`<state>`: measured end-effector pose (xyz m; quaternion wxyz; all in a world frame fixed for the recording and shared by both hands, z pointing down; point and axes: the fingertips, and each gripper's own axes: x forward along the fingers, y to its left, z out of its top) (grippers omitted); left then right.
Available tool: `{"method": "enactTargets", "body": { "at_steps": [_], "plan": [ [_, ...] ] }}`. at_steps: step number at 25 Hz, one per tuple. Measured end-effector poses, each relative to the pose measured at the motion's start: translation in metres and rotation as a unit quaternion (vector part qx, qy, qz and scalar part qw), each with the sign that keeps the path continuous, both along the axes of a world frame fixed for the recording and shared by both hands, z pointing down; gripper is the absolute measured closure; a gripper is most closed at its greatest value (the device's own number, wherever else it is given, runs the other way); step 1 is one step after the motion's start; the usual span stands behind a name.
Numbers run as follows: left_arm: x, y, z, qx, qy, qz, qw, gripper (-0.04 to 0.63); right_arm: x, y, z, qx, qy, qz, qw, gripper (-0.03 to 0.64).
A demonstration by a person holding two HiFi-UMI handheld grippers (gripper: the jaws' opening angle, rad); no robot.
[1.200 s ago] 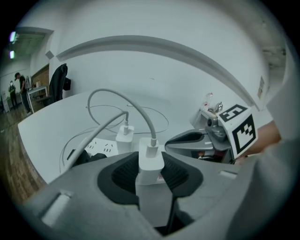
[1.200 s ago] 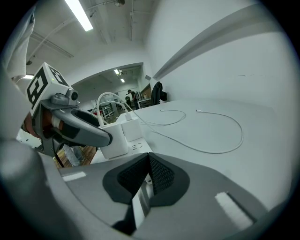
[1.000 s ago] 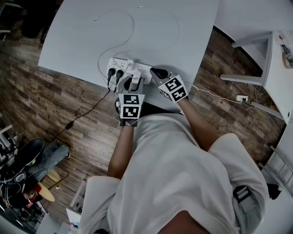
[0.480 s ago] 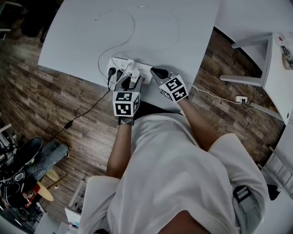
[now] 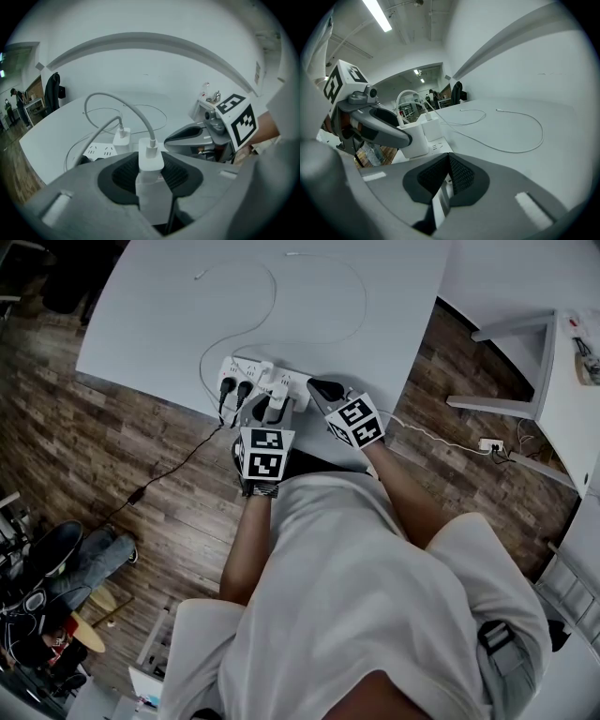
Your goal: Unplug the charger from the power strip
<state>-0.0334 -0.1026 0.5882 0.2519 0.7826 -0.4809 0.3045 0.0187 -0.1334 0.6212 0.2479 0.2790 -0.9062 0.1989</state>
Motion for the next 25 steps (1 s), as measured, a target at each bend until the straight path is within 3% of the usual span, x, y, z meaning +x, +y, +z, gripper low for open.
{"method": "enactTargets", "body": {
  "at_steps": [5, 8, 15, 22, 25],
  "plan": [
    [-0.0041, -0.0020, -0.0013, -0.010, 0.059, -0.026, 0.9979, 0.449, -0.0006, 0.0000, 0.0000, 0.001, 0.000, 0.000, 1.000, 0.615],
    [-0.0055, -0.0029, -0.0016, -0.014, 0.077, -0.034, 0.9963, 0.448, -0.0005, -0.0006, 0.0003, 0.002, 0.000, 0.000, 1.000, 0.615],
    [-0.0007, -0.0013, -0.0021, 0.004, -0.005, 0.007, 1.0000, 0.451, -0.0008, -0.0006, 0.0001, 0.004, 0.000, 0.000, 1.000, 0.615],
    [-0.0045, -0.0027, -0.0023, -0.018, 0.064, -0.027, 0.9975, 0.449, 0.0004, 0.0005, 0.0003, 0.004, -0.002, 0.001, 1.000, 0.615],
    [-0.0048, -0.0035, -0.0020, -0.020, 0.055, -0.019, 0.9981, 0.449, -0.0003, 0.0000, 0.0006, 0.005, -0.002, 0.001, 1.000, 0.615]
  ]
}}
